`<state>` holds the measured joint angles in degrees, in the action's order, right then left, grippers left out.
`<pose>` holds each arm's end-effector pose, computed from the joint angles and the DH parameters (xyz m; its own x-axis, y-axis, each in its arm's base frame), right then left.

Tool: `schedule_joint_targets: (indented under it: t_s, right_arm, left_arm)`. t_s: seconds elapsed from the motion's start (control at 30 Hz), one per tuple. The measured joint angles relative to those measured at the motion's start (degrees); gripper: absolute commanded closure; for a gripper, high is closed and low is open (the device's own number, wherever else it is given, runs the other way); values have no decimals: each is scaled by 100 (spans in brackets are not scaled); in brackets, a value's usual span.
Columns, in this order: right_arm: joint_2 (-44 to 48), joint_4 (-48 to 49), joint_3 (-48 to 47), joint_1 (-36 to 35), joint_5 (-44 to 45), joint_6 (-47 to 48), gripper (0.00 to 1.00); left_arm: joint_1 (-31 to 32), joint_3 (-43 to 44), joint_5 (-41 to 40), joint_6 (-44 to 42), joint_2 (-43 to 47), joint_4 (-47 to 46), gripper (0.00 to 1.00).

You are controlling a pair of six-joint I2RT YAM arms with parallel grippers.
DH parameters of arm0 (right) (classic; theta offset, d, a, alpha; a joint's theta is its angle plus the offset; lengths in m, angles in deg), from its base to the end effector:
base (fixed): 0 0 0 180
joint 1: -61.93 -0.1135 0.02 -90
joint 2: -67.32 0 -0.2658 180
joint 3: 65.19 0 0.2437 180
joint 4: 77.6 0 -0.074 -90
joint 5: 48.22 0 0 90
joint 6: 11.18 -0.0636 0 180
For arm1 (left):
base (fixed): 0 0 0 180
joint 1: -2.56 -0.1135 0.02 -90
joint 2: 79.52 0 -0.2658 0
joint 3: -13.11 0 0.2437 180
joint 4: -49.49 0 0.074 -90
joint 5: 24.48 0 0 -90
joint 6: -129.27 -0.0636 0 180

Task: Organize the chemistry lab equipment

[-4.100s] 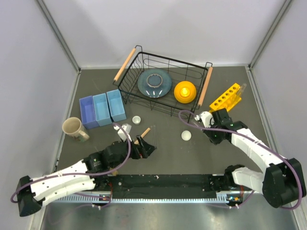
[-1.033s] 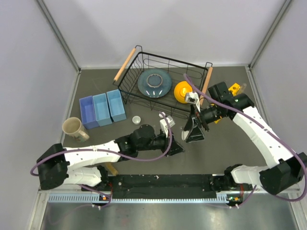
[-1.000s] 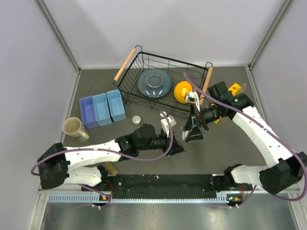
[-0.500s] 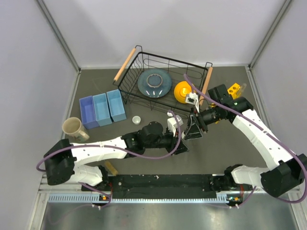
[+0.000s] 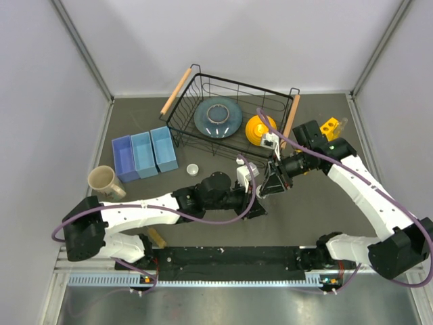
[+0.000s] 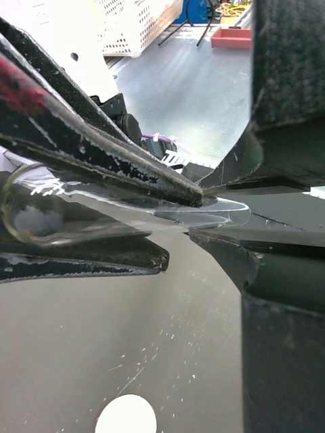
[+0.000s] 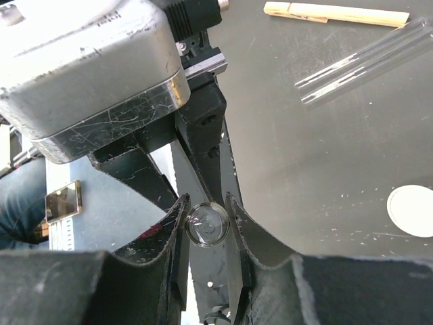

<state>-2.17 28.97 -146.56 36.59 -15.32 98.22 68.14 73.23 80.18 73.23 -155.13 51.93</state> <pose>0.1733 0.1412 0.3172 -0.5522 -0.4611 -0.6946 -0.8242 0.1766 0.5381 0.1167 -0.2960 0.2642 -0.6533 0.1316 -0.7456 0.7421 0.3065 -0.5961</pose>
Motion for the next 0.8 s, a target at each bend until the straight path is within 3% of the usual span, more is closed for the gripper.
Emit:
schedule_joint_targets:
  t_s: [0.07, 0.1, 0.27, 0.6, 0.8]
  right_arm:
    - [2, 0, 0, 2, 2, -2, 88]
    - [4, 4, 0, 9, 2, -2, 88]
    - [199, 22, 111, 317, 50, 13, 87]
    - [1064, 103, 372, 1788, 988, 122, 86]
    - [920, 297, 282, 3292, 1615, 367, 86]
  left_arm:
    - [0, 0, -17, 17, 2, 0, 70]
    - [4, 0, -44, 26, 11, 9, 58]
    - [9, -101, -411, 120, 339, 155, 34]
    - [-35, -997, -1978, 138, 2693, 809, 21]
    - [-61, -1499, -2789, 192, 3958, 1628, 20]
